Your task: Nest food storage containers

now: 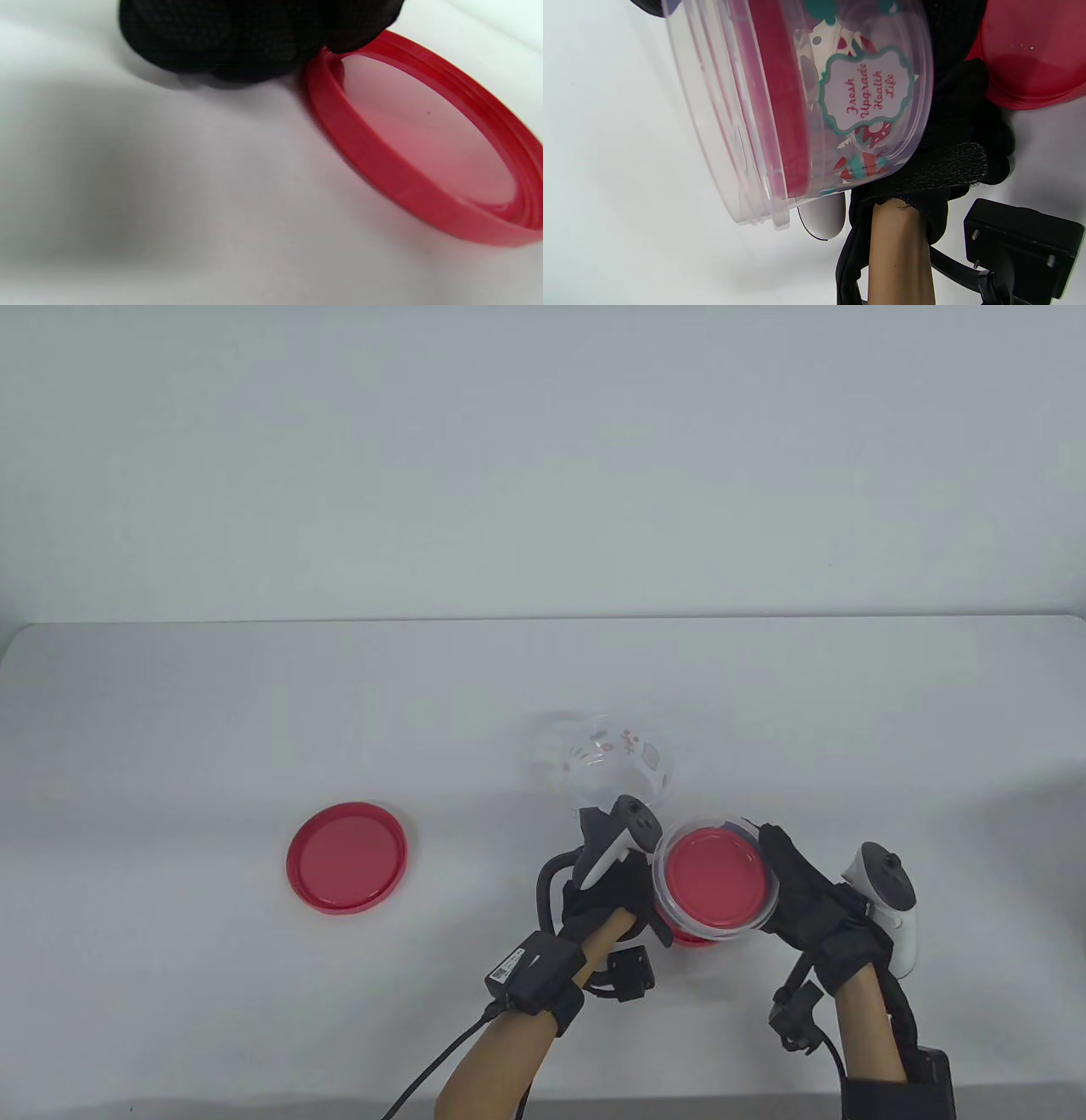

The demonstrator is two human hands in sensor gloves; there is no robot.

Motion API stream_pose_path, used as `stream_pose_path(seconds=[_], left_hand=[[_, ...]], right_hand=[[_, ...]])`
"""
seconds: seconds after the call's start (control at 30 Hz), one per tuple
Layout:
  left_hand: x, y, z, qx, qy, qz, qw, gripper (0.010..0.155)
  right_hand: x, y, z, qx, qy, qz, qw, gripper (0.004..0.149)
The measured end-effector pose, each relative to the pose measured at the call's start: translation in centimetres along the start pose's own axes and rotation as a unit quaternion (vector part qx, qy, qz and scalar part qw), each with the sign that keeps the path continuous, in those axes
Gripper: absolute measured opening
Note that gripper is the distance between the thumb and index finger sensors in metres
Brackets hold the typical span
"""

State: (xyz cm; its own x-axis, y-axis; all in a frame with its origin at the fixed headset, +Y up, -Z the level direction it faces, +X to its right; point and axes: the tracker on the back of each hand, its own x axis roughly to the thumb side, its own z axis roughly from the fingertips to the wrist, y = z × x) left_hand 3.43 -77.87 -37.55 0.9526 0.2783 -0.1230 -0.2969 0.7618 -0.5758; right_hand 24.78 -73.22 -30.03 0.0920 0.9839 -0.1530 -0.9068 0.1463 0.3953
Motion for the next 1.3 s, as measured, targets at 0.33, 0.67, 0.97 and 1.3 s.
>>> stream_pose_path(seconds=[0.33, 0.67, 0.97, 1.3], left_hand=[[-1.8, -0.4, 0.6, -0.009, -0.062, 0.039, 0.997, 0.041], [-5.5, -0.3, 4.2, -0.001, -0.104, 0.08, 0.991, 0.039], [-10.6, 3.0, 7.5, 0.081, -0.132, 0.246, 0.957, 0.046], [-14.1, 5.8, 10.2, 0.162, -0.181, 0.337, 0.91, 0.055]], right_hand=[[-0.3, 1.1, -0.4, 0.02, 0.007, 0.008, 1.0, 0.078], [-0.8, 4.0, -1.1, 0.068, 0.025, 0.046, 0.996, 0.078], [-1.9, 6.6, -2.0, 0.083, 0.043, 0.065, 0.994, 0.078], [-2.0, 9.0, -4.1, 0.016, 0.058, 0.039, 0.997, 0.078]])
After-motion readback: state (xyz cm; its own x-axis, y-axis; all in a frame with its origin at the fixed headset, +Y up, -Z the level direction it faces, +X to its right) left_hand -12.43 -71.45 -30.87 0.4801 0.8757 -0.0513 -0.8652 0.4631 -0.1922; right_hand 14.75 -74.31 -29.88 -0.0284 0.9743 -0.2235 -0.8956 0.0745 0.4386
